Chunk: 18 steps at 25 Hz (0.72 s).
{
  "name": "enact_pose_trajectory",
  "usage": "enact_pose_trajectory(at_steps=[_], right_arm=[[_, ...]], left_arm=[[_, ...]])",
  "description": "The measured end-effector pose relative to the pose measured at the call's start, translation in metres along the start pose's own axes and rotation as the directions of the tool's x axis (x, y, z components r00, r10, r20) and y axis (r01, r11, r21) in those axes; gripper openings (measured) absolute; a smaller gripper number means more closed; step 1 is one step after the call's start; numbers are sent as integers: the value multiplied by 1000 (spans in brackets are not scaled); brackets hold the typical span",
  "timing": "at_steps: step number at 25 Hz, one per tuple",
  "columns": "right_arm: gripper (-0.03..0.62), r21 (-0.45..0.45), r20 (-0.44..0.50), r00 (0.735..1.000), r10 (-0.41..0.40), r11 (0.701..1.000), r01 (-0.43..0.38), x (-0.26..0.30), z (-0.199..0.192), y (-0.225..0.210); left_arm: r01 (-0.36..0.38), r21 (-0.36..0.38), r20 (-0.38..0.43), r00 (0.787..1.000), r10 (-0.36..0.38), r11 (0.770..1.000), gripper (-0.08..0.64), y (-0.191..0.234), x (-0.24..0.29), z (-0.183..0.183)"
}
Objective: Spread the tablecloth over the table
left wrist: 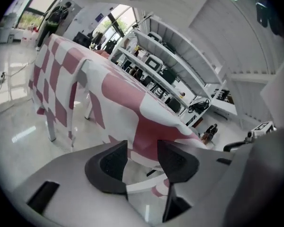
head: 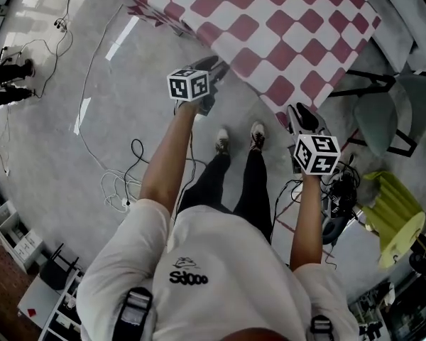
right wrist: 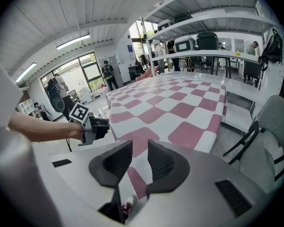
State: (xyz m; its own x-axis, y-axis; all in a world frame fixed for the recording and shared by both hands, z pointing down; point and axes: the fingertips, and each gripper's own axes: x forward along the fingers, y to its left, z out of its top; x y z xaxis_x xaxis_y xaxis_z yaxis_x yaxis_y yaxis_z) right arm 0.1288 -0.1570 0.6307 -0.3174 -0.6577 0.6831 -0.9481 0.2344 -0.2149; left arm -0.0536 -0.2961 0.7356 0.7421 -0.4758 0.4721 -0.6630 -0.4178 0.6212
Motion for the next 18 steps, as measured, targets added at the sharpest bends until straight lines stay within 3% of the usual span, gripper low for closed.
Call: enact_pose_trajectory(at_steps=[4, 5, 7, 9, 14, 18], right_arm=[[121, -7, -12, 1000, 13, 1000, -13, 7, 4, -2], [121, -11, -14, 1000, 15, 1000, -15, 9, 5, -2], [121, -20, -13, 1000, 16, 1000, -16, 11, 10, -2], [120, -28, -8, 1000, 15, 999, -15, 12, 16, 0], [120, -44, -11, 1000, 12, 999, -13, 10, 19, 1], [118, -51, -20, 1000, 14, 999, -15, 9, 18, 6]], left_arm=[[55, -100, 28, 998, -53, 993, 194, -1, 8, 0], [63, -115, 33, 998, -59, 991, 171, -1, 9, 0], [66, -135, 46, 997, -61, 989, 55, 1, 9, 2], [71, -143, 64, 996, -62, 987, 41, 3, 8, 4], [99, -125, 83, 993, -89, 987, 27, 2, 1, 5], [26, -44, 26, 999, -25, 999, 26, 7, -15, -4]])
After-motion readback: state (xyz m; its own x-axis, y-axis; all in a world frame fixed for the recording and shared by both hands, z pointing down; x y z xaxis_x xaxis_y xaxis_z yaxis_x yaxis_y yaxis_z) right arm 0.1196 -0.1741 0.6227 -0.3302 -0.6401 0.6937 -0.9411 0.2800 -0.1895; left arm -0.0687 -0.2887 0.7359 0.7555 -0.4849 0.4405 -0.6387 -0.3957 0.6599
